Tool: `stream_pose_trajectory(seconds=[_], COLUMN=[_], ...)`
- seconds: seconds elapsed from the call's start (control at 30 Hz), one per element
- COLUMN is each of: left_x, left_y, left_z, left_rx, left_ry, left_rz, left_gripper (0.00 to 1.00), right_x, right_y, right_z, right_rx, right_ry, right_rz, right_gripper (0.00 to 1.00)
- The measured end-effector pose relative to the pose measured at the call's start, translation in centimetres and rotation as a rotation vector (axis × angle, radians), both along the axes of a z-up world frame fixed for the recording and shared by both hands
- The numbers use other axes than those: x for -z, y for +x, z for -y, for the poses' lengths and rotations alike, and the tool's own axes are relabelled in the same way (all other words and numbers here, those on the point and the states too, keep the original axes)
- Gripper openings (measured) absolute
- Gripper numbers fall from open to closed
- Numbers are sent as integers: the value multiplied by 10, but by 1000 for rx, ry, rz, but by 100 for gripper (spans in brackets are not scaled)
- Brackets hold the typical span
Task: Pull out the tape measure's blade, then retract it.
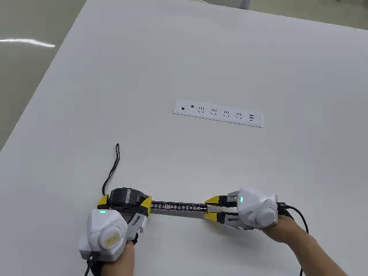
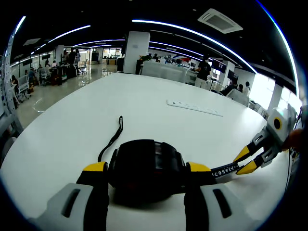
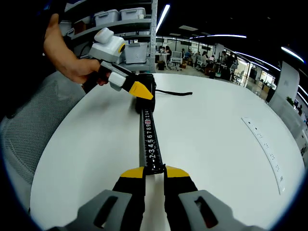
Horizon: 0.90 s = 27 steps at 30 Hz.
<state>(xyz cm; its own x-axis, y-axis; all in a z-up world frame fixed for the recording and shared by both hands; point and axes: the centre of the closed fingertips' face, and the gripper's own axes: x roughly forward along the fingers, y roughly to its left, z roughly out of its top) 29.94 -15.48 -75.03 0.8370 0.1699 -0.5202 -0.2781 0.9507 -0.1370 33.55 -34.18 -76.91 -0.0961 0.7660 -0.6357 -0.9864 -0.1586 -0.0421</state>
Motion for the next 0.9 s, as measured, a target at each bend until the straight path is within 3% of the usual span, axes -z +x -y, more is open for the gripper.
stream_pose_trajectory(seconds=[0.9], left_x=[0], left_y=[0], left_z=[0], left_rx=[7], left_ry=[-8], left_rz=[-2], left_gripper=[60], right_x=[1], right_y=[-9], right_z=[-36], right_rx=[-12], right_ry=[29], right_rz=[-21], right_gripper=[12])
